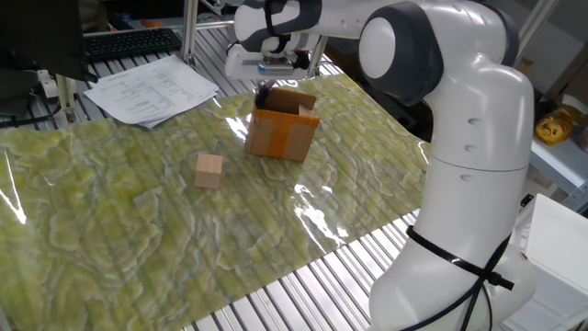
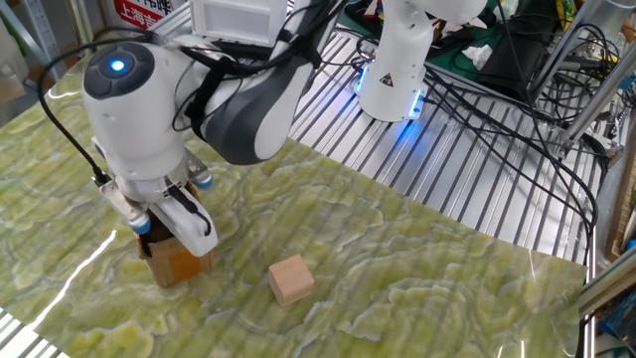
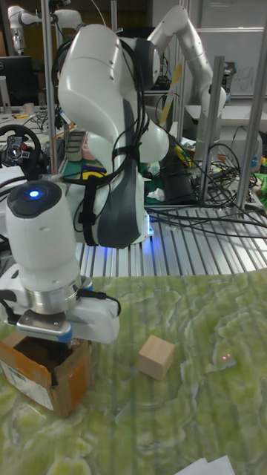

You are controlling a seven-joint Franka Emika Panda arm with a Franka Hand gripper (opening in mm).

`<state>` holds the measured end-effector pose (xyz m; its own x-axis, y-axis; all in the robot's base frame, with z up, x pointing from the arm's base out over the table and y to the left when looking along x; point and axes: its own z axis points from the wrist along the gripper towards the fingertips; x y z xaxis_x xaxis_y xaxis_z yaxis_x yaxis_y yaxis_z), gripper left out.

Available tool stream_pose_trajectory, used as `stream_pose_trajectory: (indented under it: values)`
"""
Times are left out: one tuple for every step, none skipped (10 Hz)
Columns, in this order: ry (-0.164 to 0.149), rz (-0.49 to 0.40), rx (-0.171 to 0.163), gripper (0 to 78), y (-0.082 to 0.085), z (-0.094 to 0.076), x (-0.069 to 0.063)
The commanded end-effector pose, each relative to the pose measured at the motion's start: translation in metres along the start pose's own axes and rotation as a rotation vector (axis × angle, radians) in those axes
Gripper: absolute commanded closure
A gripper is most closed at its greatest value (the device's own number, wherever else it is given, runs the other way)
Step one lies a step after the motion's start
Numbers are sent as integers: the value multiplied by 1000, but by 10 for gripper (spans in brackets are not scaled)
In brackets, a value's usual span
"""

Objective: Open a box

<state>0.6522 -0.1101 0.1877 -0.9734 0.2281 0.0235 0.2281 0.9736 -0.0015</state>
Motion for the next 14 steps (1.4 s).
stream_pose_trajectory:
  values:
    - [-4,90,-20,776,28,-18,-15]
    - [-1,102,-23,776,33,-20,-16]
    - [1,115,-24,776,38,-23,-17]
    - [-2,125,-25,776,42,-22,-17]
    - [-10,127,-24,776,43,-18,-16]
    - [-26,125,-28,776,43,-9,-16]
    - [-38,123,-31,776,42,-1,-16]
    - [-45,120,-34,776,40,6,-16]
    - [-52,121,-38,776,39,11,-16]
    - [-55,125,-39,776,39,12,-16]
    - [-56,132,-39,776,40,12,-16]
    - [-59,138,-39,776,41,11,-17]
    - [-60,138,-39,776,41,11,-17]
    - [-64,137,-35,776,41,11,-16]
